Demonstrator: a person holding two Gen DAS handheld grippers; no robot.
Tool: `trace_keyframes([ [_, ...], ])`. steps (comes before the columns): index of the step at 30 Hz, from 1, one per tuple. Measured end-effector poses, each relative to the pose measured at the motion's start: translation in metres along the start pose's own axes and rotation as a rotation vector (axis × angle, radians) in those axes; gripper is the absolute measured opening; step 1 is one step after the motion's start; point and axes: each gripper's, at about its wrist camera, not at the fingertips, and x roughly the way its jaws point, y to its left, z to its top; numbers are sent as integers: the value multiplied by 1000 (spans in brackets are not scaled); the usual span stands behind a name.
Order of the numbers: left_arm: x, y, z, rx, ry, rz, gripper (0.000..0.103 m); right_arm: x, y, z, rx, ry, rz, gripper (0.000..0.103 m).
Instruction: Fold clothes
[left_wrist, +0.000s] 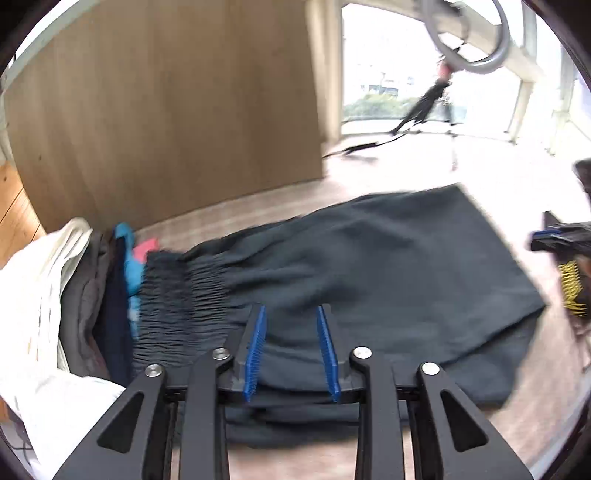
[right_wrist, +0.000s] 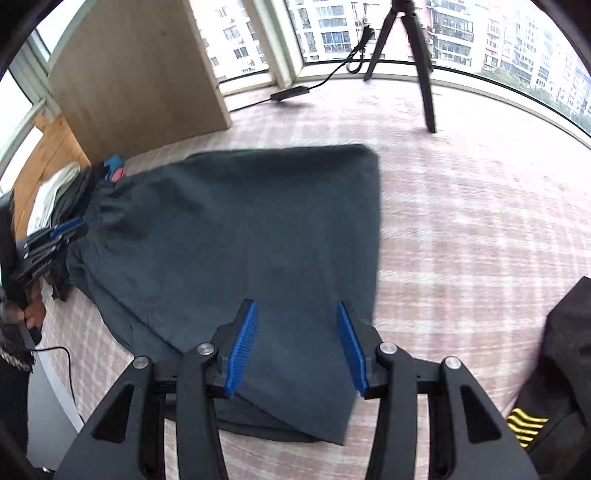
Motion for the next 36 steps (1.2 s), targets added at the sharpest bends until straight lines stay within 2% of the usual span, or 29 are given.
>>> trace_keyframes([
  [3, -22, -81, 3, 39, -62, -150, 39, 1, -42, 19, 54, 16, 1, 44],
  [6, -14, -173, 3, 116, -66, -261, 51, 11, -72, 39, 99, 27, 47, 44],
  [7, -6, -202, 3, 144, -61, -276, 54, 16, -78, 45, 104, 32, 60, 44],
  [9, 7, -249, 0, 180, -48, -256, 54, 27, -85, 55, 115, 37, 82, 44],
  [12, 34, -293, -3, 204, 9, -218, 60, 49, -90, 66, 118, 63, 151, 44],
  [14, 50, -314, -6, 231, 52, -156, 60, 62, -91, 73, 112, 72, 157, 44],
  [18, 65, -322, -11, 187, 101, -92, 60, 84, -87, 87, 92, 75, 188, 45],
  [20, 67, -321, -14, 180, 87, -16, 60, 89, -84, 93, 72, 68, 211, 45],
  [24, 77, -319, -21, 167, 104, 41, 62, 101, -72, 103, 20, 65, 275, 45],
  [28, 77, -324, -25, 196, 57, 90, 61, 109, -61, 107, -29, 50, 312, 45],
  [30, 76, -330, -25, 225, 50, 101, 56, 111, -59, 107, -37, 35, 330, 44],
  [33, 75, -339, -25, 255, 57, 101, 39, 113, -64, 106, -18, 24, 348, 34],
  [36, 73, -344, -25, 277, 66, 114, 31, 115, -70, 107, 8, 33, 378, 29],
])
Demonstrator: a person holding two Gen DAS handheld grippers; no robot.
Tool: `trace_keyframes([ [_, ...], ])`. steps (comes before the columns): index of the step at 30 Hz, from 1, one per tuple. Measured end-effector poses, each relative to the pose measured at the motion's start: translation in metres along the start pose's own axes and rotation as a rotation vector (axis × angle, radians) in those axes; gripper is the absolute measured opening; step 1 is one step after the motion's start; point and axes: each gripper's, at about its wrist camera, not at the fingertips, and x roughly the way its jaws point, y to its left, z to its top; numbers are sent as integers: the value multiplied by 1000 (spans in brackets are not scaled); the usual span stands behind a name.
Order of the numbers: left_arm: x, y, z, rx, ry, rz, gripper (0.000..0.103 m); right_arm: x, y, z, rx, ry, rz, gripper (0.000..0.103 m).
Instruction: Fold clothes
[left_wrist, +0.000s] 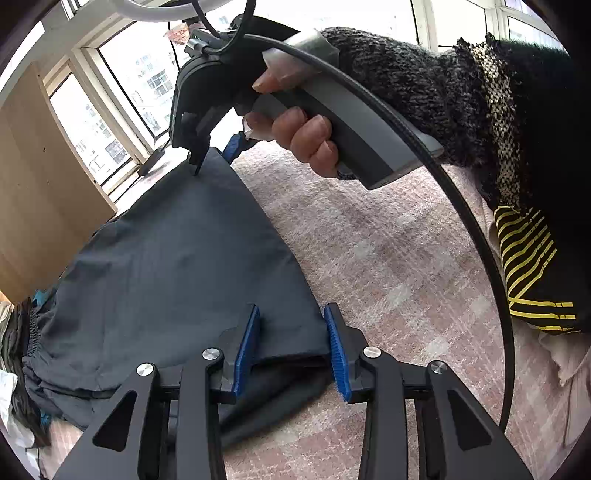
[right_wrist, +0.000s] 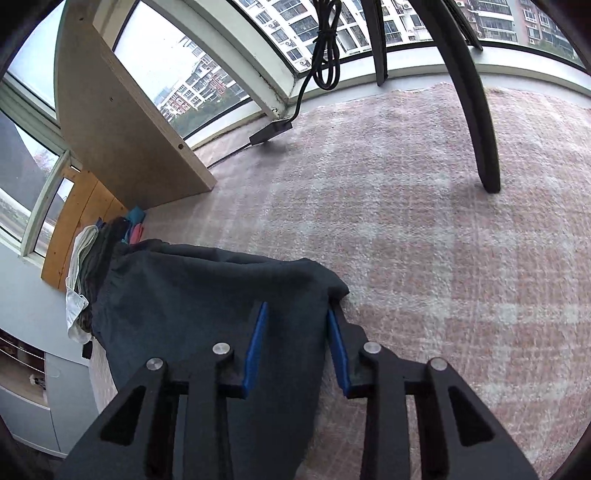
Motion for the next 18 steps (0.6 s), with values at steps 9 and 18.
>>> trace_keyframes([
  [9, -10, -4, 1, 33, -61, 93, 47, 2, 1, -1, 8, 19, 23, 31],
  [18, -20, -6, 6, 38, -57, -5, 54, 0, 0, -1, 2, 31, 16, 31],
])
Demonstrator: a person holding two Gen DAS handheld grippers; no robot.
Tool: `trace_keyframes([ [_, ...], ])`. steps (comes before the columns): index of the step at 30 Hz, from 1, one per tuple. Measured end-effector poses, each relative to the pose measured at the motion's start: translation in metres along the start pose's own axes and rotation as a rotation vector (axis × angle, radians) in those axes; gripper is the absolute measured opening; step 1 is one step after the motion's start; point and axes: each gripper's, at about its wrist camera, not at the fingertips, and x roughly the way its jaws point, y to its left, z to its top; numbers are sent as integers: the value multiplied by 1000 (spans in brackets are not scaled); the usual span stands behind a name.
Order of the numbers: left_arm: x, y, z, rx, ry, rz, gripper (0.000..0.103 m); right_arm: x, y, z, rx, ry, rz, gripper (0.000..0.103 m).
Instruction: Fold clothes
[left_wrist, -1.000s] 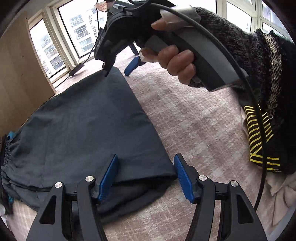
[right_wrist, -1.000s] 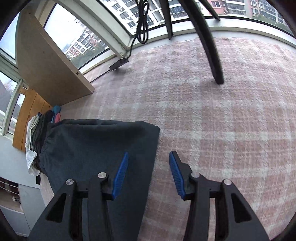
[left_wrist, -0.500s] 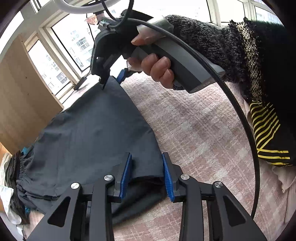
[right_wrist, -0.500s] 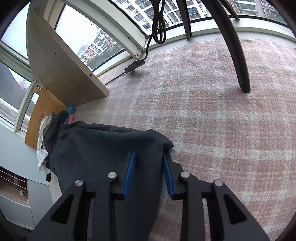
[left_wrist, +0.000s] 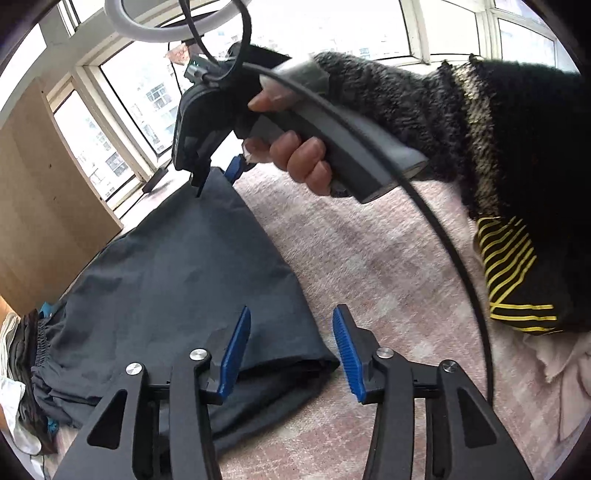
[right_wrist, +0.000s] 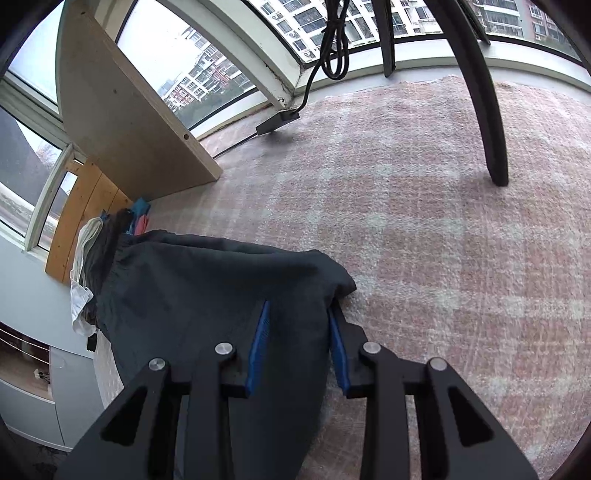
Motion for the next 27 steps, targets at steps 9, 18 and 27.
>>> trace_keyframes([
  [9, 25, 1, 2, 33, 65, -43, 29, 2, -2, -1, -3, 0, 8, 31],
  [18, 25, 49, 9, -118, 98, -179, 5, 7, -5, 4, 26, 17, 55, 33],
  [27, -3, 80, 18, -305, 11, -307, 5, 8, -15, 8, 162, -16, 109, 5],
])
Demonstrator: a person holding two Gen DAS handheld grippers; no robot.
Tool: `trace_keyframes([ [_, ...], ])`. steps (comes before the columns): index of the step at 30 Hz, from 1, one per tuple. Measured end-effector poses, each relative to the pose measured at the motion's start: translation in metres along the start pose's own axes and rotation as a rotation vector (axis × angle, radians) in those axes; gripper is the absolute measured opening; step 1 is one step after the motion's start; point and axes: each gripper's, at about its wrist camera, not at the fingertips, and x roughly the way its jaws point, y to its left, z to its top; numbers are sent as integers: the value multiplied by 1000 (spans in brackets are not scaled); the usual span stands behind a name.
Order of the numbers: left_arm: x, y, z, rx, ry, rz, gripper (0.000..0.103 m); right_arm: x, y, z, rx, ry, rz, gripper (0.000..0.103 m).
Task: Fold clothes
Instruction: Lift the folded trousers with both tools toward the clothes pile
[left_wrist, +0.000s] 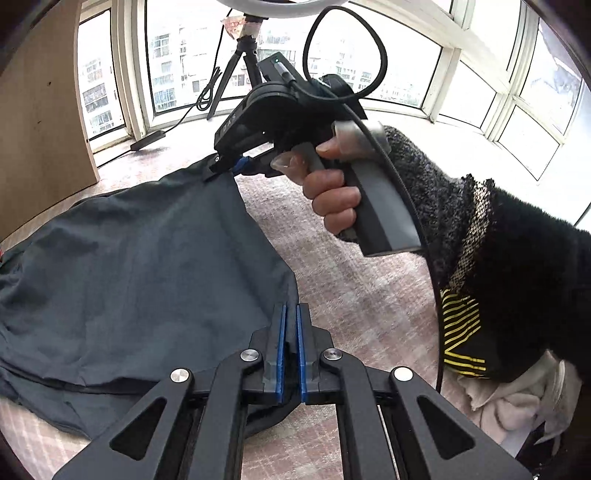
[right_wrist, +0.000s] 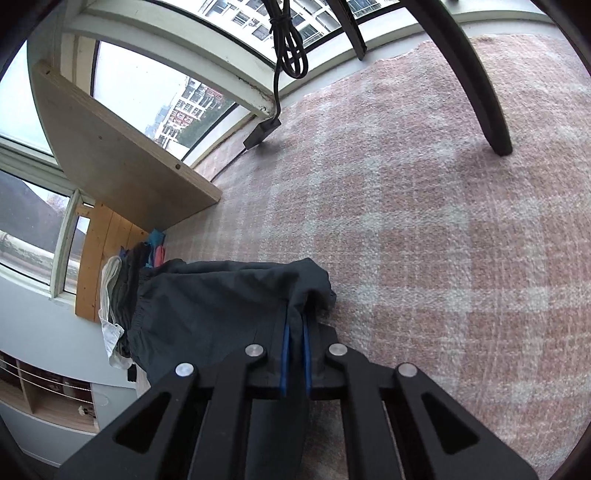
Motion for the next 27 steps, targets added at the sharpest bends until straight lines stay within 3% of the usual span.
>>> trace_keyframes([
  [5, -8, -9, 7, 26, -34, -23, 4, -25, 4, 4, 68, -72, 61, 4],
  [9, -17, -21, 21, 41, -61, -89, 4, -63, 4, 0, 122, -143, 111, 3],
  [16, -45, -45, 40, 27, -145, -263, 4, -143, -1, -18, 185, -268, 19, 3],
  [21, -81, 0, 34, -68, -210, -323, 4, -156, 53, -17, 92, -297, -72, 3],
  [27, -139, 111, -8, -276, -320, -206, 4, -93, 153, -37, -55, -250, -33, 3],
])
